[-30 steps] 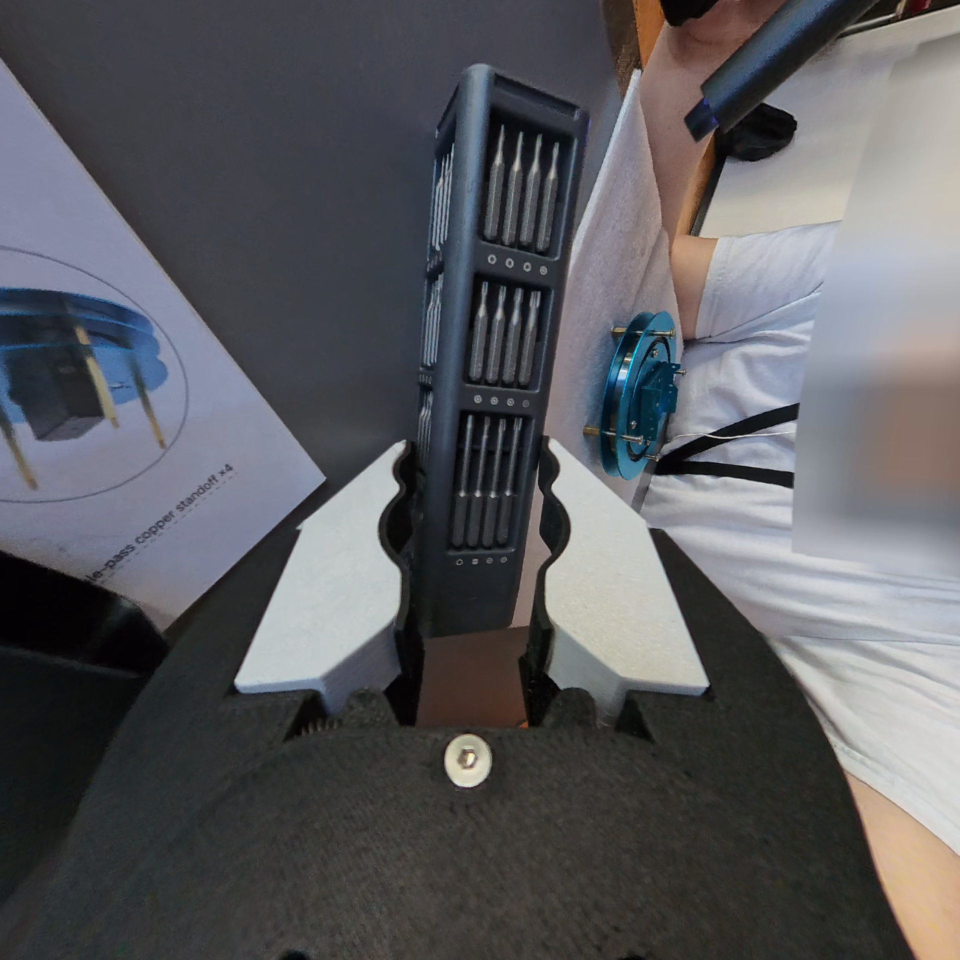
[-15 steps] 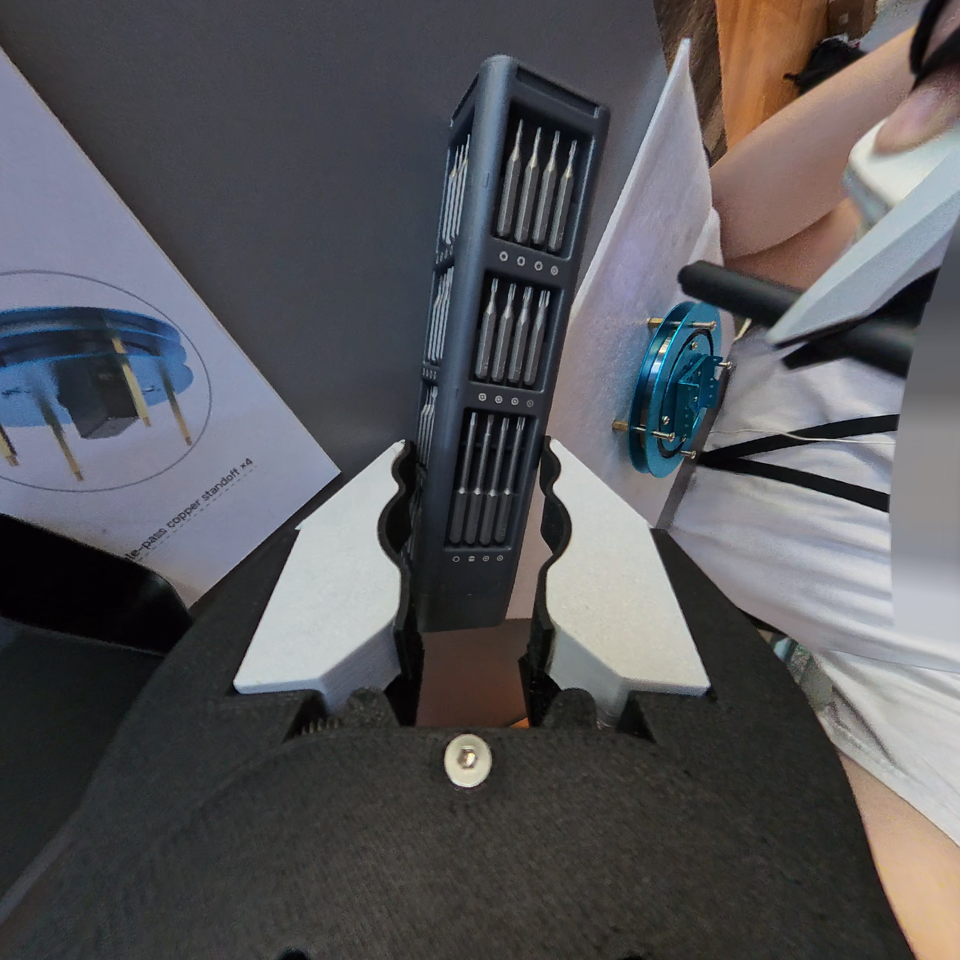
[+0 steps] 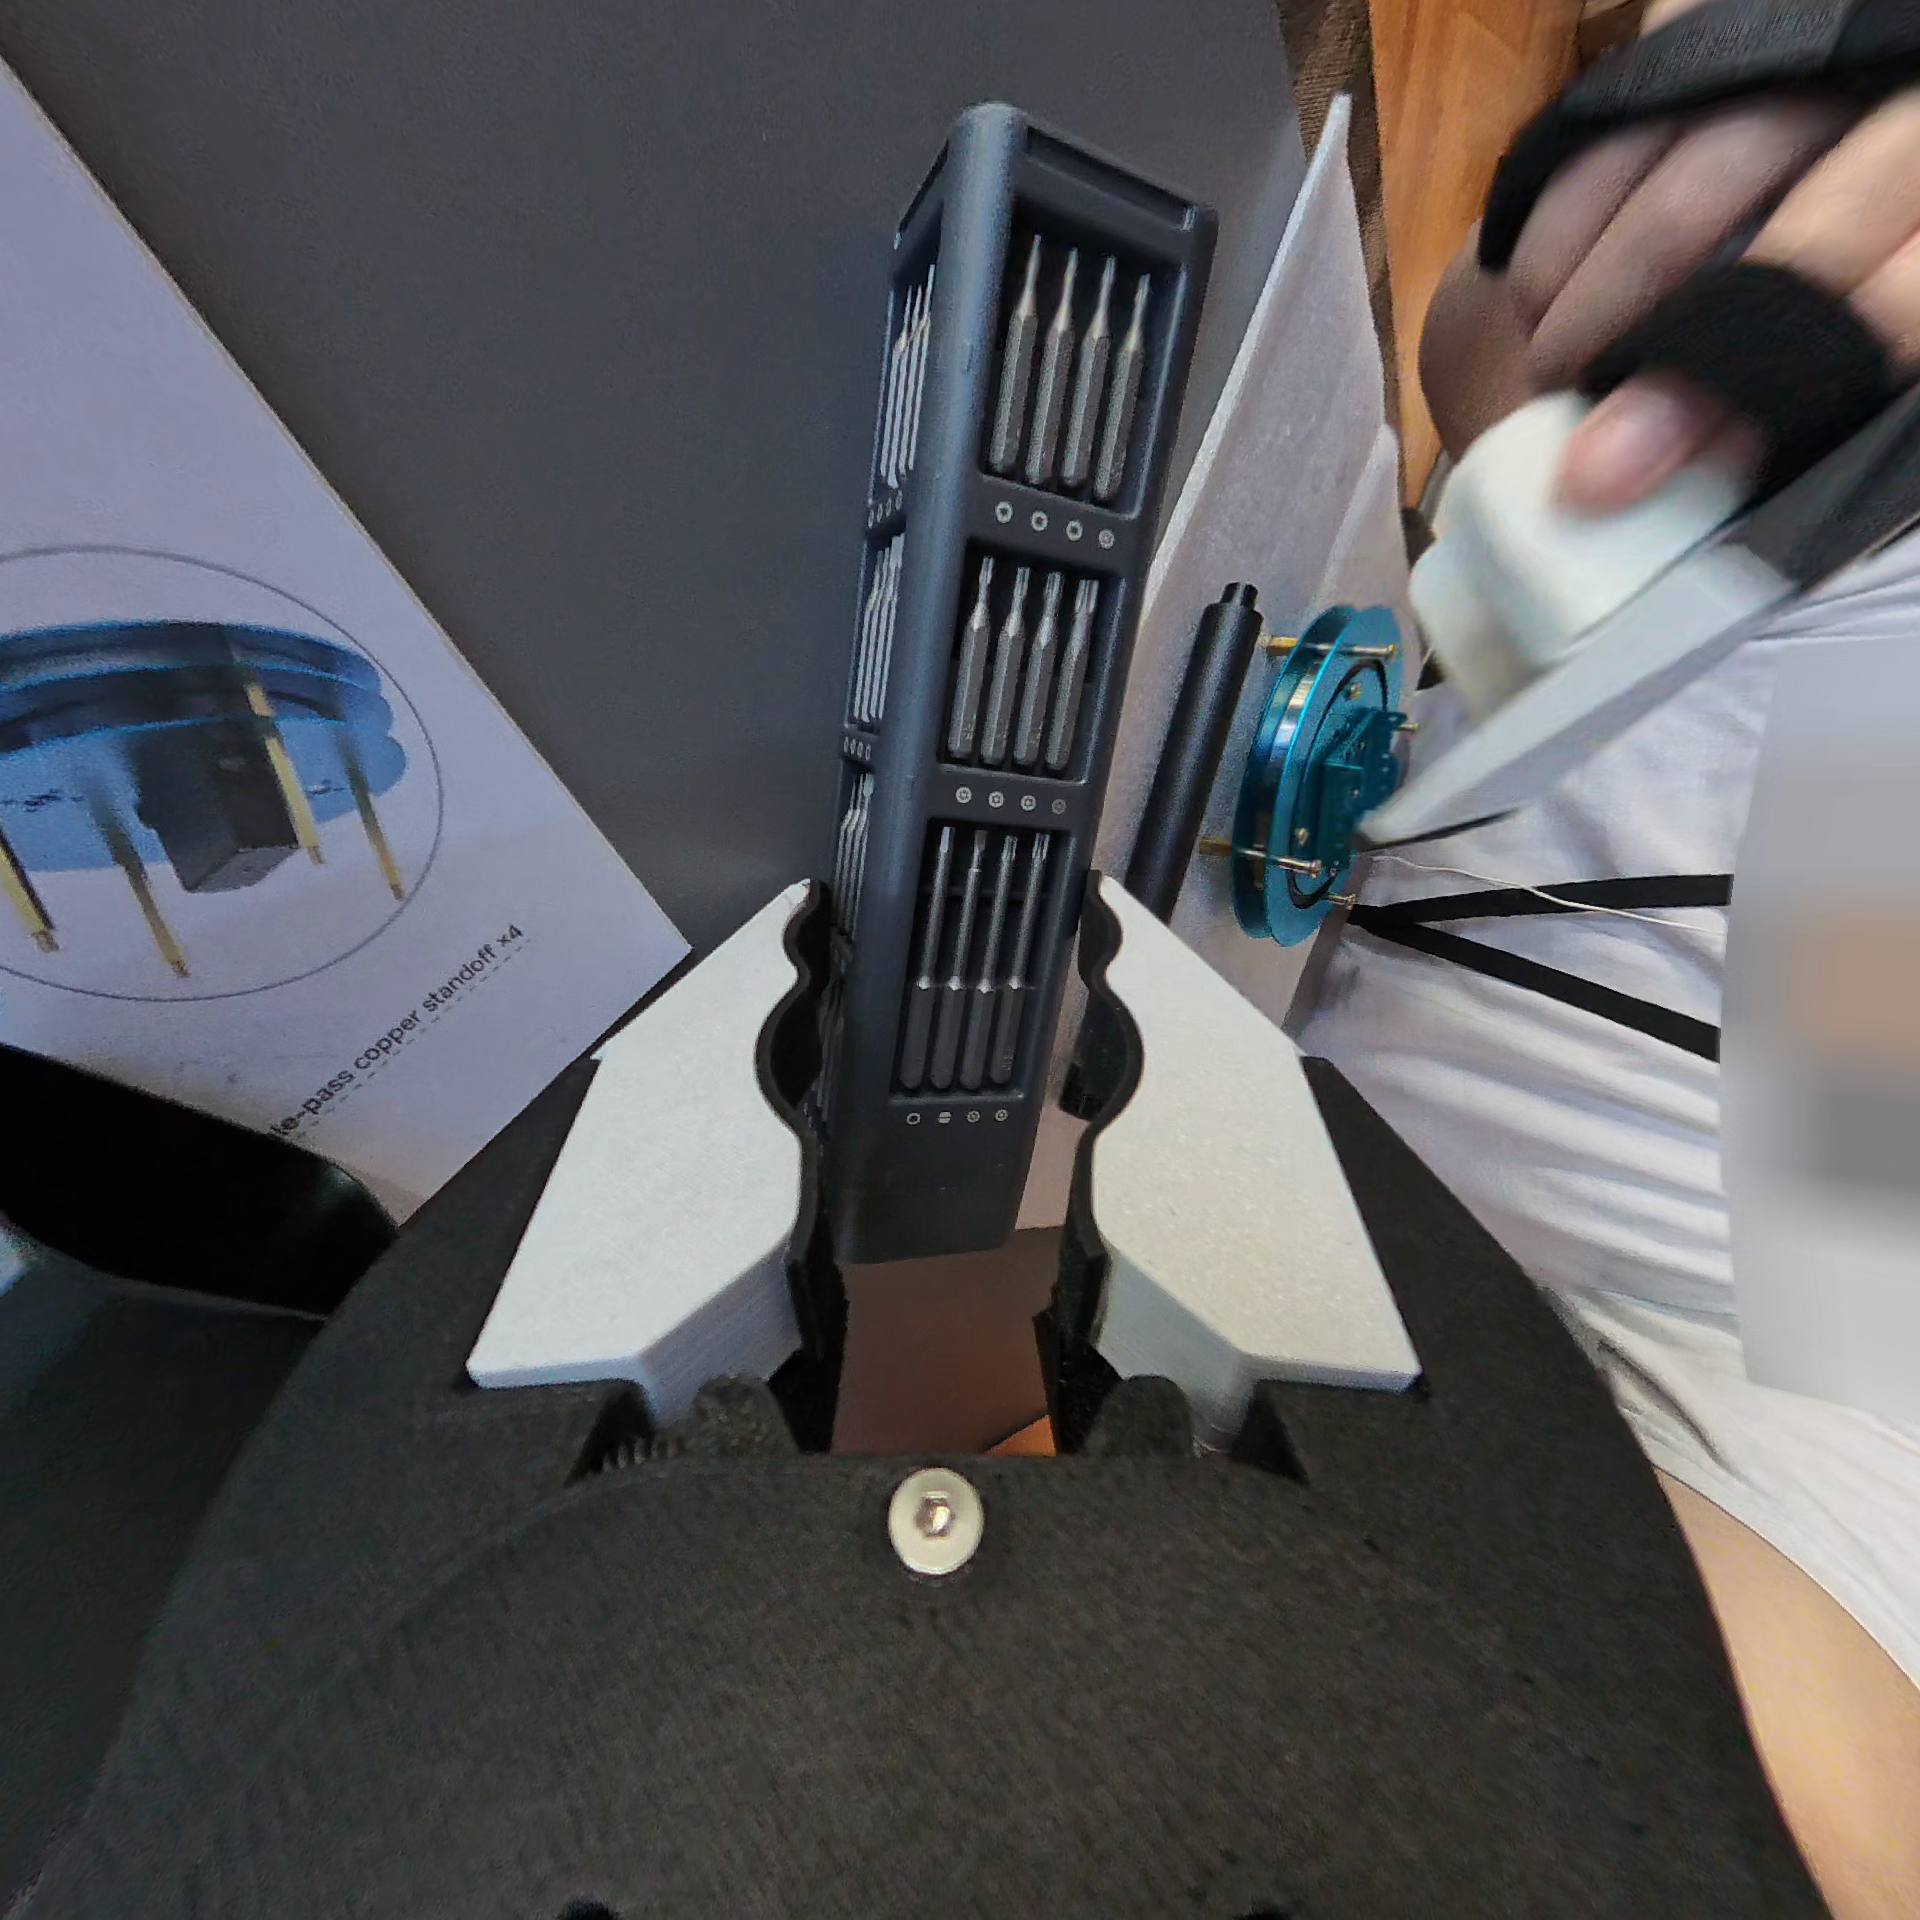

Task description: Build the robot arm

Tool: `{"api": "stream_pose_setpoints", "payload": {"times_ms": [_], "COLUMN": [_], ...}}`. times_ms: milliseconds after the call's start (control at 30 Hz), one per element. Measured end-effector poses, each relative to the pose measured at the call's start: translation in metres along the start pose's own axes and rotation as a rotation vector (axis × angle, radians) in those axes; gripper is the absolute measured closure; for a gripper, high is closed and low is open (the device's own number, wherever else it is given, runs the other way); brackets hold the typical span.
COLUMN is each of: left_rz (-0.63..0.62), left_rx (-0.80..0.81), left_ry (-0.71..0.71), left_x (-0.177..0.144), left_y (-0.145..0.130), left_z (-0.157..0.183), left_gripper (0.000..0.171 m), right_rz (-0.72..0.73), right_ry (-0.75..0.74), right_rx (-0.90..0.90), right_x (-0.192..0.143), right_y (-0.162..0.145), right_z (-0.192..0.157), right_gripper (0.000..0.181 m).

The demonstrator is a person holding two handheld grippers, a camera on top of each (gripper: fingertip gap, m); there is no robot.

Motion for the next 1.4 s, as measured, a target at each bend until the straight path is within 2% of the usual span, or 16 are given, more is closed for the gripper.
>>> {"api": "stream_pose_setpoints", "payload": {"times_ms": [33, 67, 167, 267, 300, 400, 467, 500, 600, 733, 900, 967, 1067, 1133, 1200, 1400], "left_rz": [0.0, -0.003, -0.015, -0.016, -0.013, 0.0, 0.024, 0.053, 0.144, 0.147, 0.189, 0.184, 0.17, 0.168, 0.167, 0.149], "left_rx": [0.001, 0.006, 0.011, 0.016, 0.02, 0.029, 0.039, 0.048, 0.067, 0.103, 0.081, 0.075, 0.066, 0.047, 0.044, 0.039], "left_ry": [-0.008, -0.01, -0.011, -0.011, -0.009, 0.005, 0.047, 0.079, 0.16, 0.33, 0.529, 0.576, 0.567, 0.543, 0.526, 0.533], "left_x": [0.0, -0.001, -0.001, -0.001, -0.001, -0.002, -0.003, -0.005, -0.014, -0.001, 0.014, 0.019, 0.025, 0.026, 0.026, 0.028], "left_y": [0.0, 0.0, 0.001, 0.001, 0.001, 0.001, -0.001, -0.002, -0.009, -0.023, -0.034, -0.037, -0.04, -0.04, -0.038, -0.034], "left_z": [-0.001, -0.001, -0.001, -0.001, -0.001, -0.002, 0.0, 0.002, 0.014, 0.027, 0.035, 0.033, 0.032, 0.031, 0.031, 0.031], "left_gripper": [0.125, 0.125, 0.125, 0.125, 0.125, 0.125, 0.122, 0.121, 0.115, 0.119, 0.111, 0.116, 0.112, 0.111, 0.113, 0.116], "right_rz": [0.135, 0.187, -0.054, -0.203, -0.244, -0.32, -0.315, -0.295, -0.291, -0.279, -0.142, -0.06, 0.1, 0.109, 0.083, 0.051], "right_ry": [-0.158, -0.276, -0.333, -0.438, -0.43, -0.424, -0.279, -0.155, 0.092, 0.078, 0.088, 0.075, 0.025, 0.032, 0.188, 0.139], "right_rx": [-0.032, -0.093, -0.249, -0.342, -0.383, -0.397, -0.28, -0.2, 0.017, -0.107, -0.022, 0.065, 0.319, 0.545, 0.662, 0.624], "right_x": [-0.011, -0.016, 0.008, 0.032, 0.039, 0.049, 0.041, 0.033, 0.027, 0.032, 0.02, 0.005, -0.023, -0.033, -0.033, -0.045], "right_y": [-0.005, -0.012, -0.029, -0.032, -0.033, -0.033, -0.026, -0.022, -0.022, -0.025, -0.036, -0.048, -0.089, -0.123, -0.143, -0.151], "right_z": [0.01, 0.018, 0.031, 0.04, 0.04, 0.042, 0.047, 0.051, 0.074, 0.078, 0.081, 0.084, 0.097, 0.104, 0.093, 0.061], "right_gripper": [0.144, 0.138, 0.112, 0.127, 0.123, 0.137, 0.151, 0.173, 0.173, 0.17, 0.163, 0.156, 0.157, 0.159, 0.168, 0.171]}}
Point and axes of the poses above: each gripper's, where its closed fingertips meet, x out along the fingers, y out of its top, z = x × y across the jaws, the point moved 9 cm from there along -x, back along the fingers, and after that the axes turned 15 degrees about -z, right-handed, at the moved point
